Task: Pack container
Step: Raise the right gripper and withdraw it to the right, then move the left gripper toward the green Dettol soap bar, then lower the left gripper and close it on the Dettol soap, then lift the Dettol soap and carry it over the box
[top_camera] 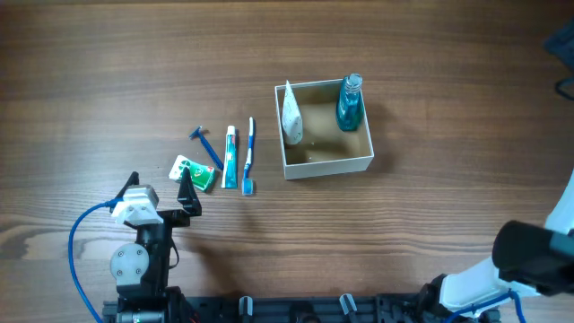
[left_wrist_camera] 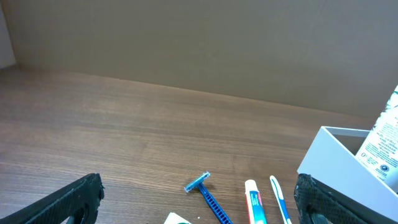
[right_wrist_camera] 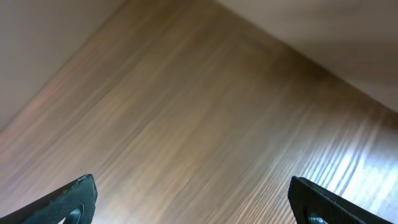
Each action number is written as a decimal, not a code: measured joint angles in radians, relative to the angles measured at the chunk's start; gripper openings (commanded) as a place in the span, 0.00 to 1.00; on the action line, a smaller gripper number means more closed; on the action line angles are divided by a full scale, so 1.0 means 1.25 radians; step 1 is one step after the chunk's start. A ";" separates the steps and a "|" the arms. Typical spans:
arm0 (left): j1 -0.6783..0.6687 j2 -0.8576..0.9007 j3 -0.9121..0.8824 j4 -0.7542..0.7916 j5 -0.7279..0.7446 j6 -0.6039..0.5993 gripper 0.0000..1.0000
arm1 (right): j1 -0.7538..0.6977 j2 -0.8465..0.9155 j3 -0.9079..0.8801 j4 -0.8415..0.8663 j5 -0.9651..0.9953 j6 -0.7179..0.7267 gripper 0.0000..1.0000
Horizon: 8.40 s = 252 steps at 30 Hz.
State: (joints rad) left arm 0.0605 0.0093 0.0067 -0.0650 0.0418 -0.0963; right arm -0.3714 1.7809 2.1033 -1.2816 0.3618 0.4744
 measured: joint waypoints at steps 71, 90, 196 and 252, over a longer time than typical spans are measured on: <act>0.053 0.601 0.806 -0.287 0.172 -0.004 1.00 | -0.050 0.223 -0.002 0.156 -0.082 0.156 1.00; 0.049 1.128 1.335 -0.744 0.261 -0.195 1.00 | -0.050 0.223 -0.002 0.157 -0.086 0.157 1.00; -0.091 1.527 0.946 -0.693 -0.032 -0.806 1.00 | -0.050 0.223 -0.002 0.159 -0.086 0.156 1.00; -0.091 1.483 0.870 -0.591 -0.026 -0.809 0.27 | -0.050 0.223 -0.002 0.159 -0.086 0.156 1.00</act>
State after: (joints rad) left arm -0.0536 1.8633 1.0946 -0.8043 0.0090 -1.1076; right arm -0.4335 2.0602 2.1002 -1.0828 0.2546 0.6697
